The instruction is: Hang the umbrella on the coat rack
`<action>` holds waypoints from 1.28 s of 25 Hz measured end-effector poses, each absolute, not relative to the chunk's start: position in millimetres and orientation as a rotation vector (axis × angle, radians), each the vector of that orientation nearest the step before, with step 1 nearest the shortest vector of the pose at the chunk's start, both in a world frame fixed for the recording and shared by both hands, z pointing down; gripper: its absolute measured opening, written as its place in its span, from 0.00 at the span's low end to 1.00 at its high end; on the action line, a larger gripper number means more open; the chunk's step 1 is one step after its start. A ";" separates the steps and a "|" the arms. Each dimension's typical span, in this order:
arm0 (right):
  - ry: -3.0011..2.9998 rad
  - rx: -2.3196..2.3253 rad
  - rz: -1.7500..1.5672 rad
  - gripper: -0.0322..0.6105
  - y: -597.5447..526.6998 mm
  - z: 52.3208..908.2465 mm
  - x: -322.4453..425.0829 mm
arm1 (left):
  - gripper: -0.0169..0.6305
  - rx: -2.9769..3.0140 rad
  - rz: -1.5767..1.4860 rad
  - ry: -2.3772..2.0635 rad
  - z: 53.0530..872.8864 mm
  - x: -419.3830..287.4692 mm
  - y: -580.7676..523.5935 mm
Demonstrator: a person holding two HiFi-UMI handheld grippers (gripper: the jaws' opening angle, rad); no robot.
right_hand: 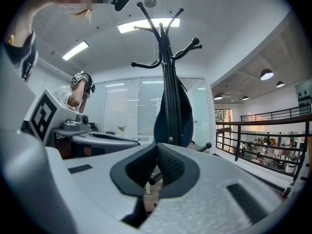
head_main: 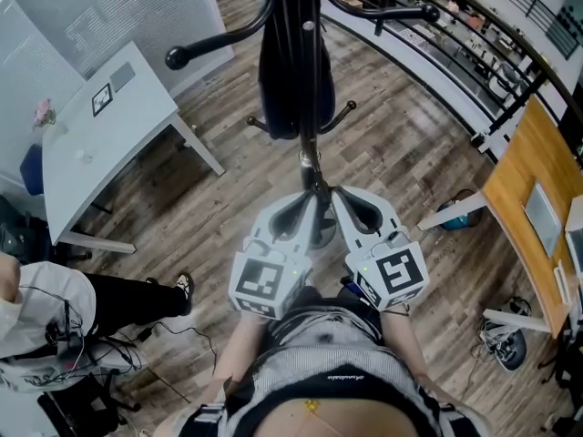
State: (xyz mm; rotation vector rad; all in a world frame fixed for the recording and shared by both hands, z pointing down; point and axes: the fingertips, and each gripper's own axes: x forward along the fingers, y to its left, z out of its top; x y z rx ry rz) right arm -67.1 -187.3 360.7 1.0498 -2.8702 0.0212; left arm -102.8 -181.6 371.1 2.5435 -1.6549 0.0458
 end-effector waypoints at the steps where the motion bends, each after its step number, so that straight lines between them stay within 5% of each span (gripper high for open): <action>1: -2.871 1.047 0.023 0.06 -187.0 361.0 -67.3 | 0.04 2.543 0.045 -1.654 371.0 -102.8 -181.5; 32: -2.870 1.034 0.034 0.05 -186.5 362.7 -65.5 | 0.04 2.531 0.073 -1.642 376.0 -103.9 -182.6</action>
